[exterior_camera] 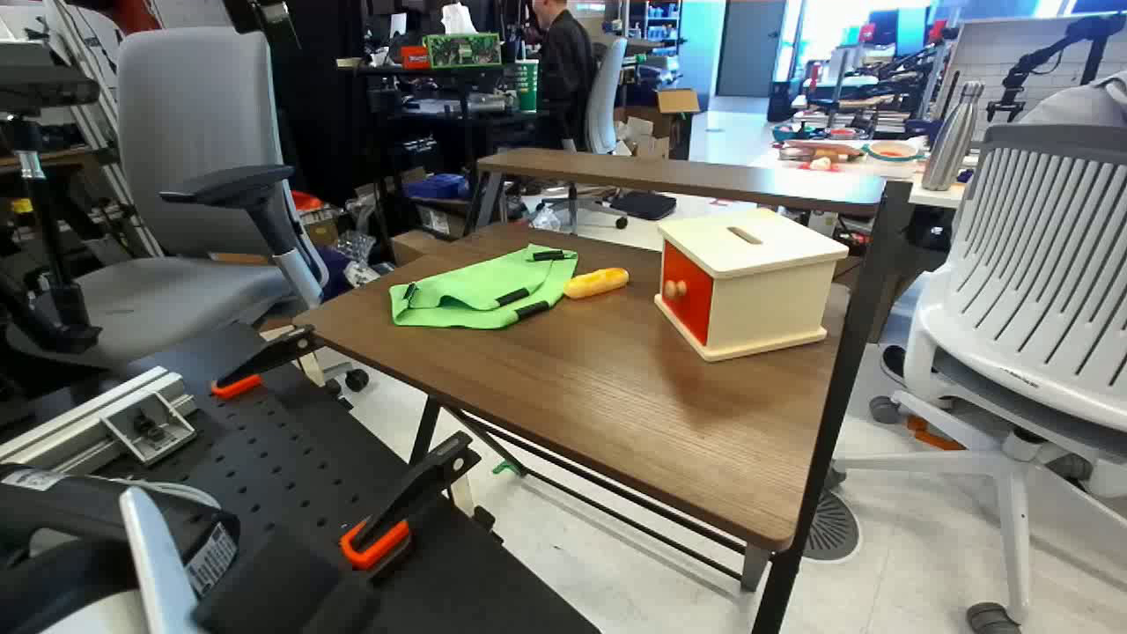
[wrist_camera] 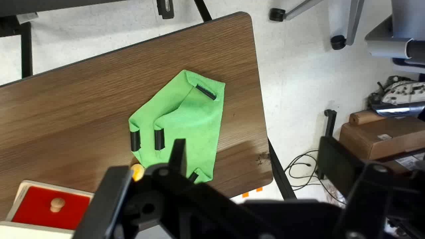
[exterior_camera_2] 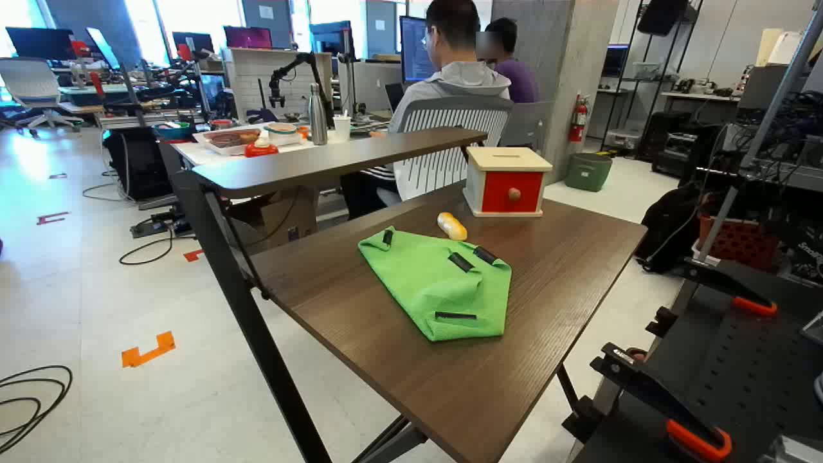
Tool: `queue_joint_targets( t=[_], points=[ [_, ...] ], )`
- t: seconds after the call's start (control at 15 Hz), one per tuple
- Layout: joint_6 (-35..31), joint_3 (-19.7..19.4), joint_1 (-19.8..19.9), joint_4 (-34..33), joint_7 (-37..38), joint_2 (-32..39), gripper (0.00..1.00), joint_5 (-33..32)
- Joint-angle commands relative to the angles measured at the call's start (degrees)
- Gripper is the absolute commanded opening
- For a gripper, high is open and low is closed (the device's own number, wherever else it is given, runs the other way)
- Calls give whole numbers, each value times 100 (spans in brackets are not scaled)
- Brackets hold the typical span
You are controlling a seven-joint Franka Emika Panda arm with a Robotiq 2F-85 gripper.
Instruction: Fold the cloth on the table
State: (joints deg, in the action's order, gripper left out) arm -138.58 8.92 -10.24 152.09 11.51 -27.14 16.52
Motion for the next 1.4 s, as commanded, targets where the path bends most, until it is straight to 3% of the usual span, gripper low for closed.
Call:
queue_joint_targets(
  t=[0.0, 0.33, 0.73, 1.0, 1.33],
  points=[
    [17, -13, -9, -8, 8, -3, 100, -13],
    [-466, -2, -20, -76, -11, 256, 100, 61],
    [-790, -224, -133, -612, -458, 1275, 100, 294],
    [-344, -272, -214, -871, -1453, 1983, 100, 341],
    [141, -132, 25, -1134, -1776, 2919, 100, -502]
  ],
)
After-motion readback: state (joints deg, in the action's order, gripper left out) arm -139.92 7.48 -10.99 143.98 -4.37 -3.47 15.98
